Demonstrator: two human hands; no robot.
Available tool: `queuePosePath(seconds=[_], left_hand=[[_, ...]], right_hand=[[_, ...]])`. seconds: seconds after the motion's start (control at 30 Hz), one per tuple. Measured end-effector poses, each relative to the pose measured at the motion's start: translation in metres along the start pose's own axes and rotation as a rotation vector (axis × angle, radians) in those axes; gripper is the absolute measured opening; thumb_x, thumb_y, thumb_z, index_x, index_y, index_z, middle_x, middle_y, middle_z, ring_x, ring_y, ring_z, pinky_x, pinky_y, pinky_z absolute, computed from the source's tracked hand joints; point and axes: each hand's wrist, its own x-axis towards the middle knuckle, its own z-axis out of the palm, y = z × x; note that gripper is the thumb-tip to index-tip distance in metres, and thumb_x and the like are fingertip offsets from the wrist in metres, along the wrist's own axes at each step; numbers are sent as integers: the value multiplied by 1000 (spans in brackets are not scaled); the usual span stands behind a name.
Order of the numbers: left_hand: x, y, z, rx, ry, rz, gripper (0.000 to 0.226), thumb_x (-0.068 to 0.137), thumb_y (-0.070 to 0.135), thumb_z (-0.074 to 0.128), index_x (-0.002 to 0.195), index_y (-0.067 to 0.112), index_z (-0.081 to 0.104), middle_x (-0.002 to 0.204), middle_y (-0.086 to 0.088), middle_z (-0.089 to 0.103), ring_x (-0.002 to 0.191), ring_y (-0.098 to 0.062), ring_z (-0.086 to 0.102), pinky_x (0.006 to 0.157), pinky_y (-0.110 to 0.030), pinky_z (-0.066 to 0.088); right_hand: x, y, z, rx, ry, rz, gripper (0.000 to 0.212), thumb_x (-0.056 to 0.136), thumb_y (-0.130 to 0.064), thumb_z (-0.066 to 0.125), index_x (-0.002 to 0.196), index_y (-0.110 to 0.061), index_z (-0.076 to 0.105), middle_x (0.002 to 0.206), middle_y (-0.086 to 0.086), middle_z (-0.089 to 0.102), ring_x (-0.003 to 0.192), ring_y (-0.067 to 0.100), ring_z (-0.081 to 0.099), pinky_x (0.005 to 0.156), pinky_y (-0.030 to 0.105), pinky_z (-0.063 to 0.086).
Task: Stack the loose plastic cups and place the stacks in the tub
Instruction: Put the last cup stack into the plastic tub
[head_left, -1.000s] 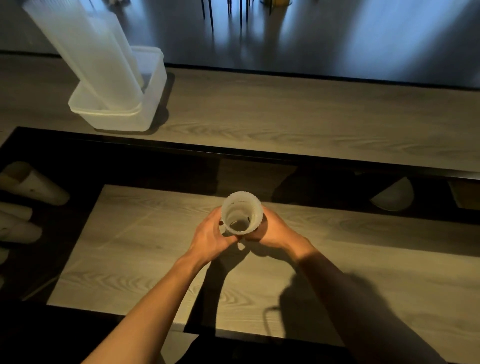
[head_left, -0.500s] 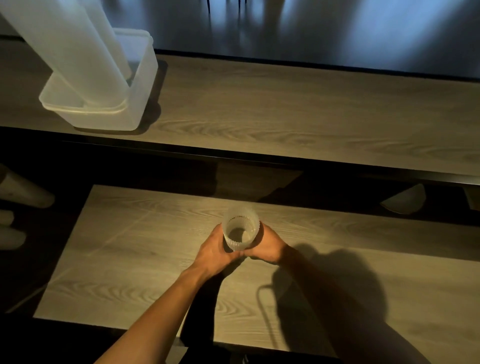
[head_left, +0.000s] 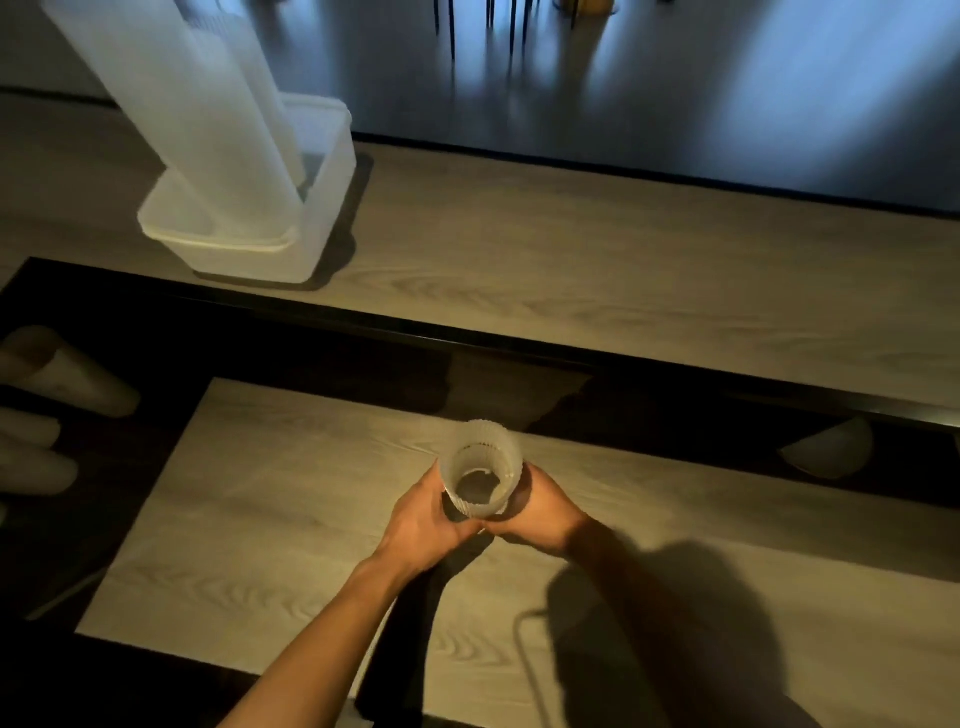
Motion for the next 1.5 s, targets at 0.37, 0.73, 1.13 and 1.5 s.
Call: queuePosePath(seconds=[0.37, 0.73, 1.13, 1.5], left_hand=[[-51, 61, -60, -13, 167, 118, 68, 73, 33, 89, 115, 46, 37, 109, 29, 47, 100, 13, 49, 77, -5, 43], [-104, 87, -104, -24, 457, 229, 65, 73, 40, 87, 119, 47, 43, 115, 25, 53, 108, 16, 49, 78, -6, 44], [-93, 99, -196, -67, 481, 446, 80, 72, 61, 80, 135, 59, 32, 128, 35, 50, 119, 5, 54, 87, -7, 47], [-41, 96, -299, -65, 356, 567, 83, 67, 65, 80, 135, 51, 35, 124, 20, 58, 112, 1, 58, 92, -28, 56]], right_hand=[[-15, -94, -15, -118, -60, -221, 98, 60, -44, 95, 139, -49, 38, 133, -17, 56, 126, 2, 53, 104, 41, 51], [-34, -168, 6, -296, -45, -406, 95, 62, -54, 88, 137, -54, 28, 131, -20, 50, 124, 7, 51, 103, 41, 50], [-20, -262, 28, -250, 120, -463, 89, 61, -68, 84, 135, -49, 38, 117, -26, 53, 113, 1, 55, 96, 28, 53], [9, -347, 61, -323, 390, -482, 87, 65, -71, 79, 135, -40, 38, 110, -23, 52, 102, 3, 58, 86, 22, 55]])
